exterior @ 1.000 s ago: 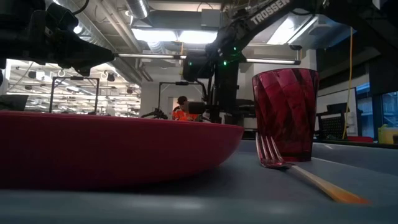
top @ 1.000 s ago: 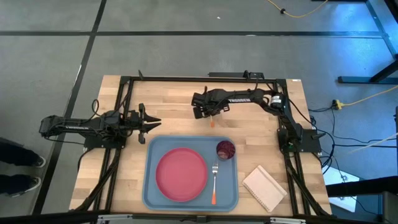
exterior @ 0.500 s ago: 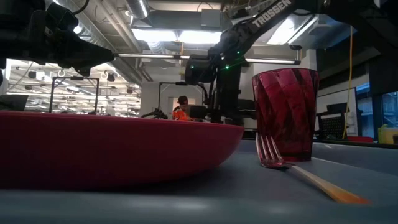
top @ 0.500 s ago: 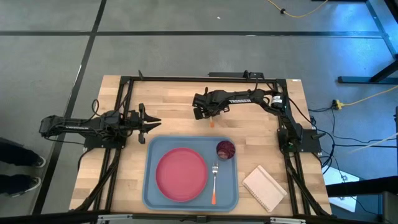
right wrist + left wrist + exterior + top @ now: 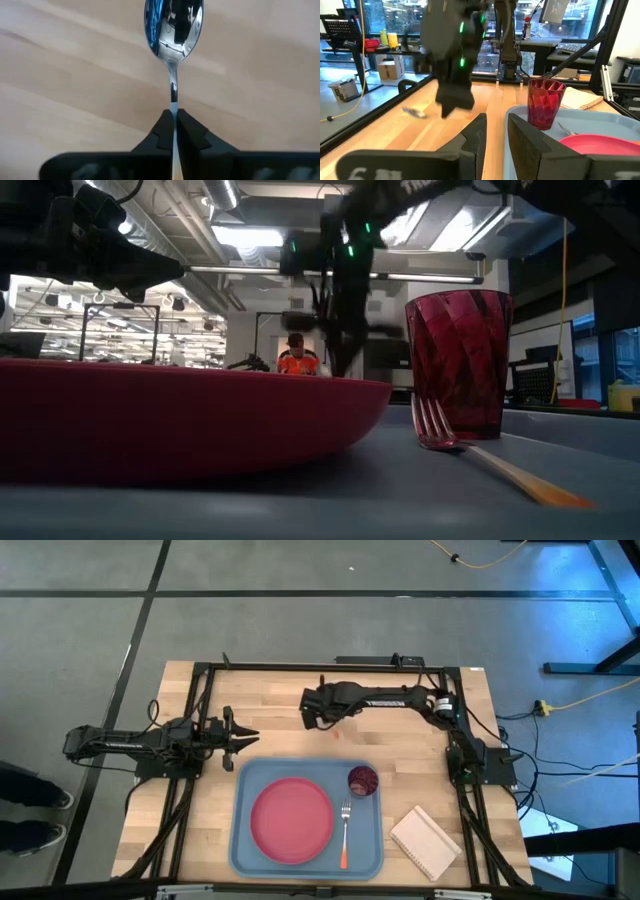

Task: Pick and place plate/cup/fork/spoon on tray
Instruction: Put the white orange spoon on the right side of the white orange fork

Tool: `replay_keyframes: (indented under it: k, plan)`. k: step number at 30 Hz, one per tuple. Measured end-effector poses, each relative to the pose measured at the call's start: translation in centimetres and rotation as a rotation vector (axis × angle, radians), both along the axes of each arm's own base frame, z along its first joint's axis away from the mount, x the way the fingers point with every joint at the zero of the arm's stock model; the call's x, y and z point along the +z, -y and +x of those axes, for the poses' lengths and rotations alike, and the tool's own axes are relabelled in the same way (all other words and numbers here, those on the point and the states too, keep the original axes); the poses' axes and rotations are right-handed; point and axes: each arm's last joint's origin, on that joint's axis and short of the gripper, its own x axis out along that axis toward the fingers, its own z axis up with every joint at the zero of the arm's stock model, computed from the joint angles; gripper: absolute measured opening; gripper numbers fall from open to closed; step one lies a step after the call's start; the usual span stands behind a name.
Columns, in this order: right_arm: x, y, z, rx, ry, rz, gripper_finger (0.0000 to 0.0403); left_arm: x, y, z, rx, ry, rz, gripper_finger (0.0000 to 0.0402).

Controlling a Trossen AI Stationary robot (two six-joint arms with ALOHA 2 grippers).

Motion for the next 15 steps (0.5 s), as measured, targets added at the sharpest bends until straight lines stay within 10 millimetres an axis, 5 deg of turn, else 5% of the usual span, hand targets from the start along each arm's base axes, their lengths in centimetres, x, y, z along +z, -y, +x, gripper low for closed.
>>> replay_keyframes:
  k: [6,11,15]
  plan:
    - [7.9,-5.2,1.1,0.059,0.047,-0.139,0.0003,0.0,0.0,0.0,0.000,0.000,0.000,0.0071]
    - [12.9,-13.9,-0.3,0.061,0.135,-0.195,0.0002,0.0,0.0,0.0,0.000,0.000,0.000,0.0071]
    - [13.7,-21.2,-2.5,0.012,0.204,-0.170,0.0002,0.0,0.0,0.0,0.000,0.000,0.000,0.0071]
